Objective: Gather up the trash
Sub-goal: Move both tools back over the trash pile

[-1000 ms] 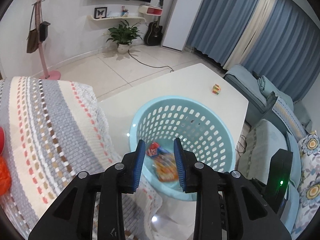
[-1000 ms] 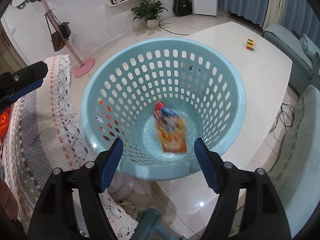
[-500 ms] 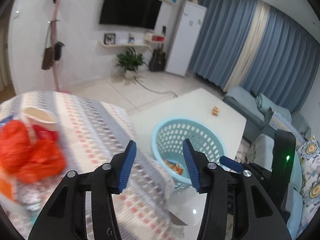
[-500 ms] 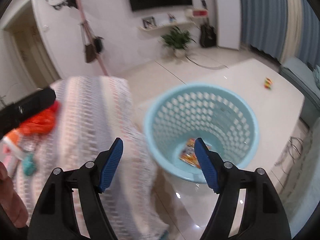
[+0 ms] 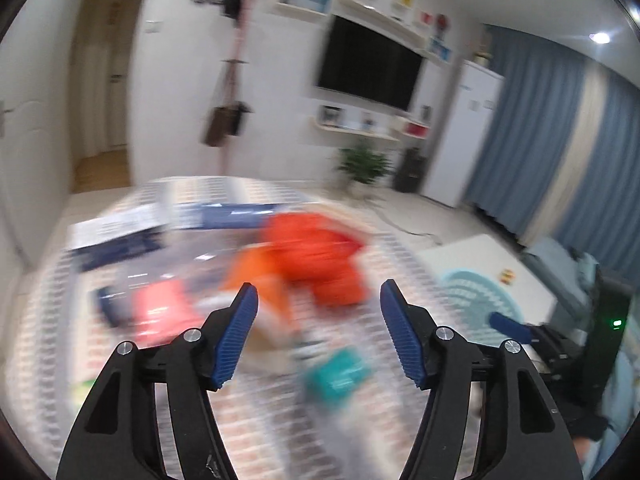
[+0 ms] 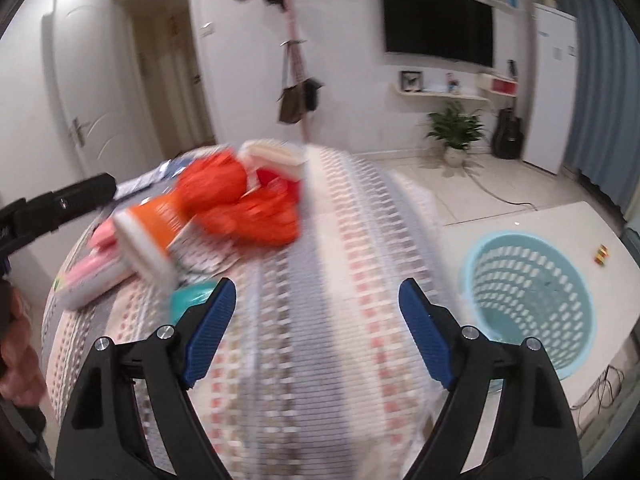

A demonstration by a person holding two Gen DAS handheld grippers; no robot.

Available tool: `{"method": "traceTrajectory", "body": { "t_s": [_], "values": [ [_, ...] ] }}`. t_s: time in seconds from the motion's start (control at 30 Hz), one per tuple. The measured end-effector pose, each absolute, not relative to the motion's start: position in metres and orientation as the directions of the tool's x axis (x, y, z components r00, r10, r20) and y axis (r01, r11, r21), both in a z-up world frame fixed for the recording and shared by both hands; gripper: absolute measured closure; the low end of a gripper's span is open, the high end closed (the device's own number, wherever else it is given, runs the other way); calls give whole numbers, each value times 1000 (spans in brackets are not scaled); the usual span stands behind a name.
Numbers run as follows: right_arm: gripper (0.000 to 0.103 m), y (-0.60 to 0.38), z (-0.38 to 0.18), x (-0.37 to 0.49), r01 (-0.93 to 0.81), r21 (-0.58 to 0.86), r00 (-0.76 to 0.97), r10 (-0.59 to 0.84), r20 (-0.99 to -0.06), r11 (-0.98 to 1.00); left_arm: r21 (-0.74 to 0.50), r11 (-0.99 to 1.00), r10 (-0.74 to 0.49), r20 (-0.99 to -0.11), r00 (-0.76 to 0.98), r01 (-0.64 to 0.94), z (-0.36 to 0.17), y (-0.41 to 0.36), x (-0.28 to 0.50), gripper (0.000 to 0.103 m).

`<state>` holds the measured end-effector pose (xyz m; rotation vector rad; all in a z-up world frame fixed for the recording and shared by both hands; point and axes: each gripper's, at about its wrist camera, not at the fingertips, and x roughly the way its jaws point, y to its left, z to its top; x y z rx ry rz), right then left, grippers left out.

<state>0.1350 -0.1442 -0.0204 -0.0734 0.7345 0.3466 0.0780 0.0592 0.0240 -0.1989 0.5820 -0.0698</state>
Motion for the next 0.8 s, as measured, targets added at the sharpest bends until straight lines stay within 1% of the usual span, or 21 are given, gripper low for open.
{"method": "traceTrajectory", "body": {
  "t_s": [0.13,0.17,0.2,0.27,0.33,0.53,0.63,0.8],
  "values": [
    [23,-114,-38,128,-384,64,639,316,-701,921,-187,978,-37,-579,814,-88,10,116,68,40],
    [23,-108,-43,128,-398,70,624,326,-710,915,-186,977,-28,-591,807,-102,6,129,66,38],
    [22,-102,-46,129,-406,72,613,330,-717,911,-182,977,-22,-598,801,-109,1,138,63,33],
    [21,-92,-52,128,-413,81,595,336,-730,907,-168,979,-12,-618,786,-118,-7,153,61,29],
    [21,-81,-60,127,-430,104,562,356,-746,897,-177,979,-34,-637,770,-104,-17,168,60,26],
    [21,-57,-72,126,-458,117,500,364,-785,881,-192,976,-70,-722,688,-102,-45,188,73,26],
    [21,-49,-78,132,-454,142,467,370,-803,880,-231,971,-125,-725,677,-68,-53,186,70,26],
    [21,-45,-81,145,-421,179,446,375,-813,889,-194,981,-144,-743,654,-4,-56,167,65,26]
  ]
}}
